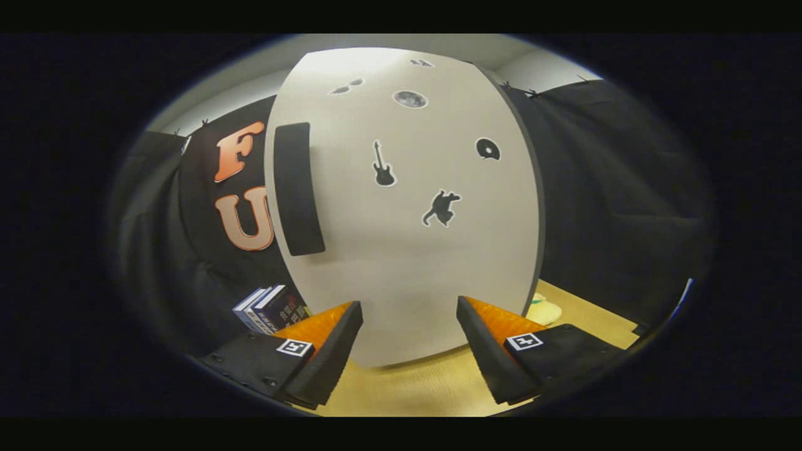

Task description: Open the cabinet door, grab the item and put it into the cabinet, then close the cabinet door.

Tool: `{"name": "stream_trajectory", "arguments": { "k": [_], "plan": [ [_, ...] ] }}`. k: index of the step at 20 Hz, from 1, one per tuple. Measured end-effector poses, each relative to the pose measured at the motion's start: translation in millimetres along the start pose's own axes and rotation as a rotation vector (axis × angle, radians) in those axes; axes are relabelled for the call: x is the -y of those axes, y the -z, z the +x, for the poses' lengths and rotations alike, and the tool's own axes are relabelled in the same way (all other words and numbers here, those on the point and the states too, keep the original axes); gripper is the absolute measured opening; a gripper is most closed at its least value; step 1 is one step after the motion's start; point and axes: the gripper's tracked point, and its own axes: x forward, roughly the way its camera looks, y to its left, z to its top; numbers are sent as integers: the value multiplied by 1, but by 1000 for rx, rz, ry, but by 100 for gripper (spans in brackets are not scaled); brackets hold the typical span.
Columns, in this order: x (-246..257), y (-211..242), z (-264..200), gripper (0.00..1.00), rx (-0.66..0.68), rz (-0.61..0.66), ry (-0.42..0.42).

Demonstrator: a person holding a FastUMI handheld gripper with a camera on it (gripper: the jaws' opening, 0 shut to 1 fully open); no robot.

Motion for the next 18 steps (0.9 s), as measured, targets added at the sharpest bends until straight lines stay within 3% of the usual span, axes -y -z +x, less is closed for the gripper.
{"name": "stream_trajectory", "arguments": {
  "k": [7,18],
  "plan": [
    [45,-65,-107,97,66,-27,27],
    [102,-123,-196,97,170,-6,154]
  ]
}}
